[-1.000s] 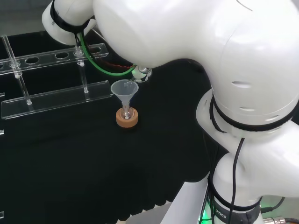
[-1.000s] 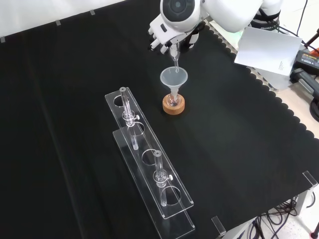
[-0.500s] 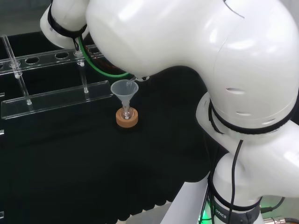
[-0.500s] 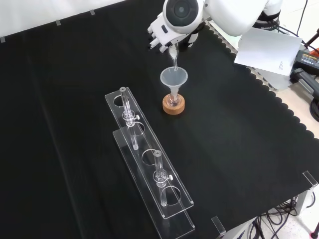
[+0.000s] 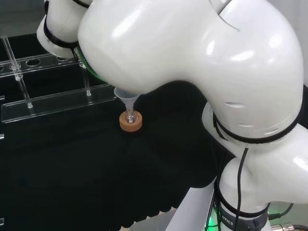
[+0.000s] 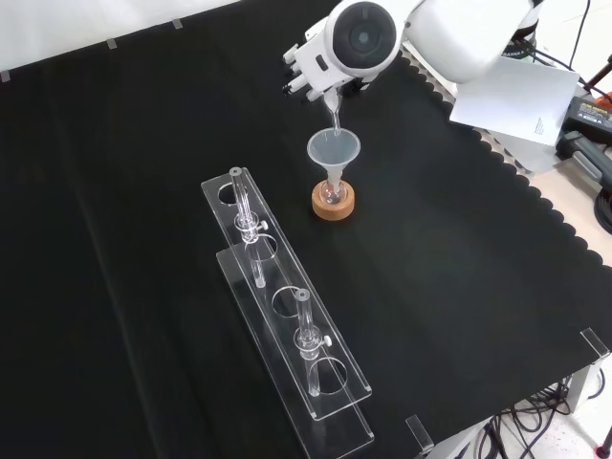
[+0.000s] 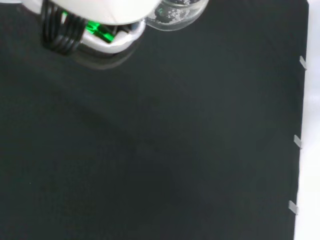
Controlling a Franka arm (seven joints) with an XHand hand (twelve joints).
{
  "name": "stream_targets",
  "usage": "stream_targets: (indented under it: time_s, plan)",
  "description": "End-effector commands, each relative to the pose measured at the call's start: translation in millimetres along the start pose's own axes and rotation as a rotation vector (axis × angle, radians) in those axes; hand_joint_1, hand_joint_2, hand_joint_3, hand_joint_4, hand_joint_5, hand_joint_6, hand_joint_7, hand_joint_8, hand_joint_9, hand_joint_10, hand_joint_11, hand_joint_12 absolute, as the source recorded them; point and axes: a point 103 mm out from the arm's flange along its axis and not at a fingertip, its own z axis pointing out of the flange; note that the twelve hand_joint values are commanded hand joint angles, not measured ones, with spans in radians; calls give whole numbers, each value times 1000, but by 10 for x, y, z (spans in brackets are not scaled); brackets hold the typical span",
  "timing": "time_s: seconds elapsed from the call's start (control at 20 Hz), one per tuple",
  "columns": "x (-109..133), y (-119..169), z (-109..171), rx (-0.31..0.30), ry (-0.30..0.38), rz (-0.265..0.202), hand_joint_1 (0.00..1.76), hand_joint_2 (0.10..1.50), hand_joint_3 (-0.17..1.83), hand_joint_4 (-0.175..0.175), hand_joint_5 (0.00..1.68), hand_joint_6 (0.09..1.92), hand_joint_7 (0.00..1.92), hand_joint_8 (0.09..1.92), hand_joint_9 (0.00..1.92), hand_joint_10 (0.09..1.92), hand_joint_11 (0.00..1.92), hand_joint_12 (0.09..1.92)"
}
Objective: Pour all the NaCl from the weighing funnel into the round-bottom flask.
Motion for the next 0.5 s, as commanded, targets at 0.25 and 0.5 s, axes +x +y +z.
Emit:
stream_targets:
  time_s: [0.25, 0.5]
  plan:
    - [-6, -18, -22, -18, -73, 11, 1136, 631, 689, 175, 1298, 641, 575, 662, 994, 255, 858, 999]
    - [3, -31, -65, -27, -102, 19, 1136, 630, 690, 175, 1298, 641, 573, 662, 993, 255, 859, 998]
